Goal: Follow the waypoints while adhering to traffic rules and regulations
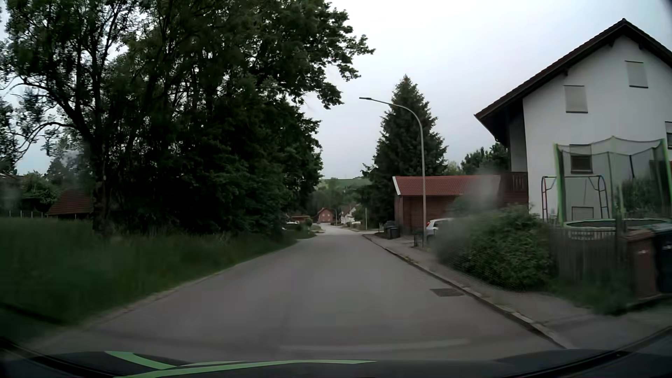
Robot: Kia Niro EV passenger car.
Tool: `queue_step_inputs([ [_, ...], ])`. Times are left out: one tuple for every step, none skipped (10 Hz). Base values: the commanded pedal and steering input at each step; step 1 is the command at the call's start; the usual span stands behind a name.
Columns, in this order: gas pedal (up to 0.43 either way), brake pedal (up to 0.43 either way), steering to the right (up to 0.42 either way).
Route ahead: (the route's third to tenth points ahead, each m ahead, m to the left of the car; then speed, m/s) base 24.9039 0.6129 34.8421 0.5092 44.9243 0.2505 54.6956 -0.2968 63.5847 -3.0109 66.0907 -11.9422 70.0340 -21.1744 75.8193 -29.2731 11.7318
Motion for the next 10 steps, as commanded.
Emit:
queue_step_inputs([
  [0.000, 0.110, 0.004],
  [0.000, 0.110, 0.003],
  [0.000, 0.110, 0.001],
  [0.000, 0.110, 0.000],
  [0.000, 0.110, 0.001],
  [0.000, 0.116, 0.001],
  [0.000, 0.134, 0.001],
  [0.000, 0.134, 0.001],
  [0.000, 0.146, 0.000],
  [0.000, 0.152, 0.000],
])
